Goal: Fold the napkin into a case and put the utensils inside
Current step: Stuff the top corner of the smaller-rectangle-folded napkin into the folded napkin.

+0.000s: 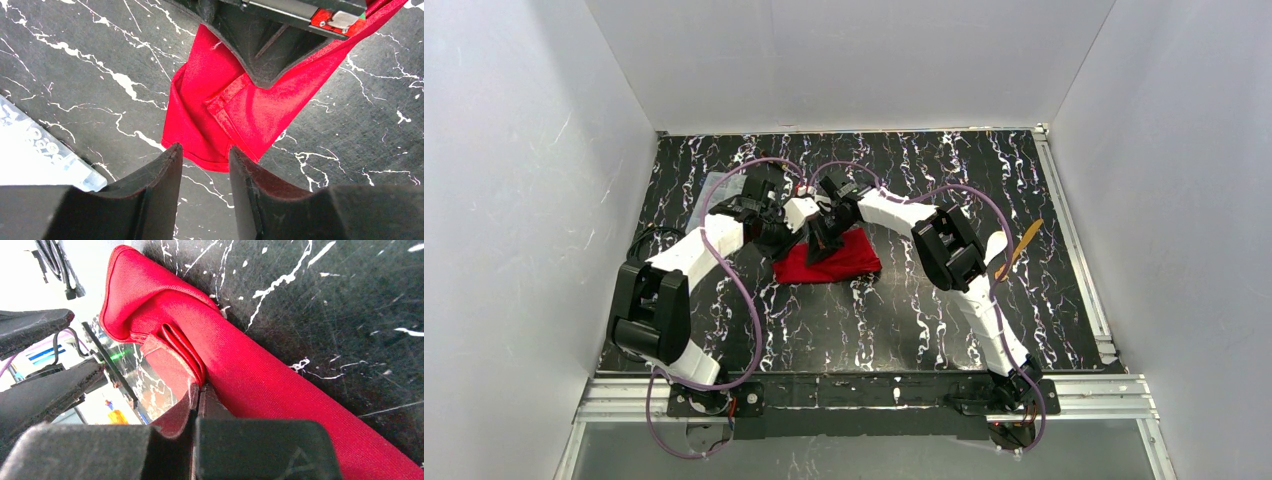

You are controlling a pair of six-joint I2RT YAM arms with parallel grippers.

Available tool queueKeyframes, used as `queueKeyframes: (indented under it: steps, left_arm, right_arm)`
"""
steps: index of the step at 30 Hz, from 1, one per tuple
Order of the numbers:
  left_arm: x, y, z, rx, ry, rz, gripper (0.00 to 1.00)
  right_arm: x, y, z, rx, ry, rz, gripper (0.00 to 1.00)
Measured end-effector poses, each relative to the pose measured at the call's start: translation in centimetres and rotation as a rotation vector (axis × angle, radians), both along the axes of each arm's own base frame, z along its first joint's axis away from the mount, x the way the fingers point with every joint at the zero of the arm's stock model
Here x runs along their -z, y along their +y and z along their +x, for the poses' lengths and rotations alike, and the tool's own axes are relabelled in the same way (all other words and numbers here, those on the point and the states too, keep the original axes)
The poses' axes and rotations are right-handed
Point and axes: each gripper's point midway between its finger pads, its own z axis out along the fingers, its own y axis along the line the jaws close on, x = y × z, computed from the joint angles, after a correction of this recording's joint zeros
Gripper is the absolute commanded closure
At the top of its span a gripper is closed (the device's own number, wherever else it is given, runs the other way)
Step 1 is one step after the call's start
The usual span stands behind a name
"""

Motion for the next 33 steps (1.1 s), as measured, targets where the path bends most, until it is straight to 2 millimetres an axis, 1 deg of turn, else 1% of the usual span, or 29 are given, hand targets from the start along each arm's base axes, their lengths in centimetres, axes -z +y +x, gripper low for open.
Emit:
queueKeyframes:
  steps: [4, 8, 10, 13, 16, 20, 21, 25, 26, 28, 29, 31, 33]
  left_arm:
    - [0.2, 0.1, -0.1, -0.005, 0.001, 0.005, 0.58]
    - [1.2, 0.4, -0.4, -0.011, 0.008, 0.023, 0.58]
    - [1.6, 0.5, -0.3, -0.013, 0.008, 0.030, 0.59]
    - [2.1, 0.6, 0.2, -0.016, -0.005, 0.046, 0.64]
    - [2.2, 0.9, 0.7, -0.021, -0.026, 0.066, 0.74]
    - [2.1, 0.8, 1.3, -0.015, -0.053, 0.070, 0.99]
    - [2.1, 0.8, 1.3, -0.009, -0.056, 0.071, 1.00]
    - [2.7, 0.7, 1.0, 0.009, -0.042, 0.073, 1.00]
    - [2.9, 0.6, 0.8, 0.013, -0.034, 0.073, 0.99]
    - [3.1, 0.5, 0.4, 0.016, -0.013, 0.068, 0.90]
    - [3.1, 0.4, 0.2, 0.017, -0.006, 0.065, 0.89]
    - [3.3, 0.2, -0.2, 0.015, 0.013, 0.061, 0.90]
    - [3.3, 0.1, -0.6, 0.016, 0.026, 0.060, 0.94]
  right_arm:
    - [0.0, 0.0, -0.1, -0.003, 0.007, 0.007, 0.99]
    - [0.0, 0.1, -0.2, -0.003, 0.011, 0.011, 0.99]
    - [0.0, 0.1, -0.2, -0.003, 0.014, 0.015, 0.99]
    - [0.0, 0.1, -0.3, -0.002, 0.021, 0.019, 0.99]
    - [0.0, 0.2, -0.3, 0.001, 0.025, 0.019, 0.99]
    - [0.1, 0.2, -0.4, 0.005, 0.030, 0.018, 0.99]
    - [0.1, 0.2, -0.4, 0.004, 0.031, 0.020, 0.99]
    - [0.1, 0.2, -0.5, 0.003, 0.038, 0.027, 0.99]
    - [0.1, 0.2, -0.5, 0.003, 0.038, 0.027, 0.99]
    - [0.1, 0.2, -0.5, 0.004, 0.040, 0.027, 0.99]
    - [0.1, 0.2, -0.5, 0.004, 0.040, 0.027, 0.99]
    - [0.1, 0.2, -0.5, 0.005, 0.041, 0.026, 0.99]
    - [0.1, 0.2, -0.5, 0.007, 0.042, 0.025, 0.99]
